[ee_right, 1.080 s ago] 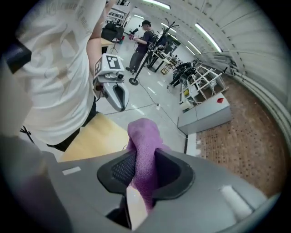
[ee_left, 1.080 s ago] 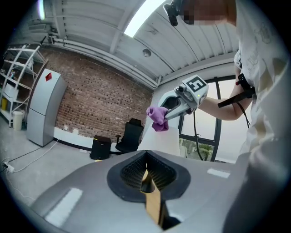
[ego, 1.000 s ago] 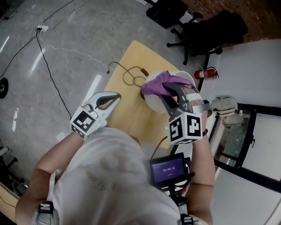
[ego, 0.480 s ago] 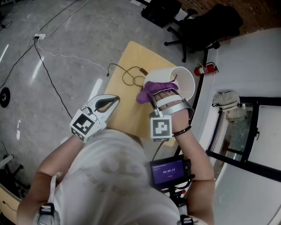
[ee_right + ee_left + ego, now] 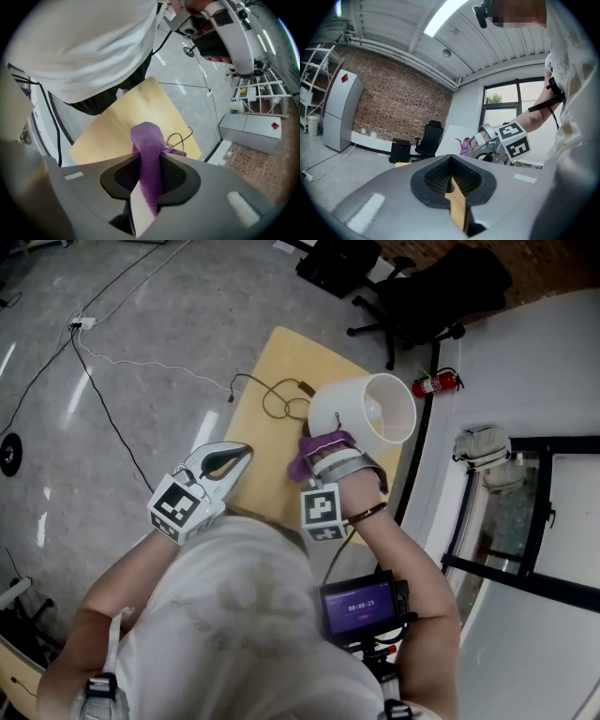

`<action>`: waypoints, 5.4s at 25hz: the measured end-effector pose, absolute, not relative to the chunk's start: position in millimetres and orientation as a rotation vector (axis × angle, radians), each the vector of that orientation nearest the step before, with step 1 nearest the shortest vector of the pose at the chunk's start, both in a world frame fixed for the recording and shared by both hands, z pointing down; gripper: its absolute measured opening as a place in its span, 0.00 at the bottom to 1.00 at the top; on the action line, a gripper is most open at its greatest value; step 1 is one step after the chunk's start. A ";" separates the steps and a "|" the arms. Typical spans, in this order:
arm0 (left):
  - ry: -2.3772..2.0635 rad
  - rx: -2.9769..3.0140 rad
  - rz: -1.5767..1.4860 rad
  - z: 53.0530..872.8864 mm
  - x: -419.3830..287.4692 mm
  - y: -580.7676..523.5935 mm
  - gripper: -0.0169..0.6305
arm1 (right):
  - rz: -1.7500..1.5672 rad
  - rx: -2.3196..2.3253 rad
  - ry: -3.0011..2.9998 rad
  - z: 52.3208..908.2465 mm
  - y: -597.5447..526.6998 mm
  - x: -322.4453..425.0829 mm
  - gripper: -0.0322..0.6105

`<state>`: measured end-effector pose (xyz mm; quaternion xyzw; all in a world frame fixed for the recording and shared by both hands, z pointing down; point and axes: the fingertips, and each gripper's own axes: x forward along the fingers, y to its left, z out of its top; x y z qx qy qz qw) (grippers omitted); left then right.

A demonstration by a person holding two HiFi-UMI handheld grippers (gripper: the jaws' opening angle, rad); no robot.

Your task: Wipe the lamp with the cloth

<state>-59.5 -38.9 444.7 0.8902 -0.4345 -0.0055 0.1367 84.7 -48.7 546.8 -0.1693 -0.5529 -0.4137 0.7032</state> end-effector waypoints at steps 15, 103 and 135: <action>-1.164 2.662 0.012 436.4 -34.1 -48.6 0.03 | -0.933 0.404 -1.725 378.5 -73.2 75.8 0.23; -1.350 2.516 -0.033 447.2 -78.3 -72.9 0.03 | -0.016 0.343 -1.896 403.9 -230.4 114.8 0.24; -1.284 2.511 -0.029 457.6 -71.4 -76.0 0.03 | -0.105 0.100 -1.666 416.6 -201.2 123.2 0.23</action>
